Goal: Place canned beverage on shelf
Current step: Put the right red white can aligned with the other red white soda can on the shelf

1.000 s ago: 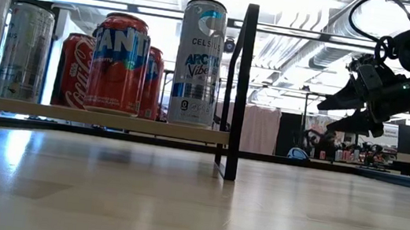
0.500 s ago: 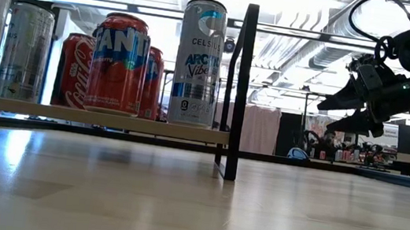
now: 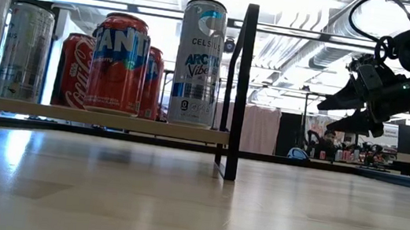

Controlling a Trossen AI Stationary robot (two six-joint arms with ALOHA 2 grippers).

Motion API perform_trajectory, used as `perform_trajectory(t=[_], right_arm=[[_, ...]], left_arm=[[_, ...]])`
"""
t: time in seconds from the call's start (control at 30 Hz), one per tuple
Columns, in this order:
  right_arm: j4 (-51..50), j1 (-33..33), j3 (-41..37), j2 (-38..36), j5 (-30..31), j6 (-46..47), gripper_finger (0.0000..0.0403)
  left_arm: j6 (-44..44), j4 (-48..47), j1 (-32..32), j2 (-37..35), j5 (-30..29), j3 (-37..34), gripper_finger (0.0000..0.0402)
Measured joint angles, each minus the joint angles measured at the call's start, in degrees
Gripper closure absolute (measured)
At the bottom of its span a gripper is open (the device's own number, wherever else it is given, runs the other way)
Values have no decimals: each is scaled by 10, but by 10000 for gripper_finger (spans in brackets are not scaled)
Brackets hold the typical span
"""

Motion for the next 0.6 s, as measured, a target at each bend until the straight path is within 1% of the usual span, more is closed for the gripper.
perform_trajectory(t=[0.33, 0.5, 0.6], right_arm=[[0, 0, 0, 0, 0, 0, 4], [0, 0, 0, 0, 0, 0, 4], [0, 0, 0, 0, 0, 0, 4]], left_arm=[[47, 80, 0, -1, -12, -66, 93], [93, 87, 0, -1, -43, -83, 93], [106, 87, 0, -1, -68, -85, 96]])
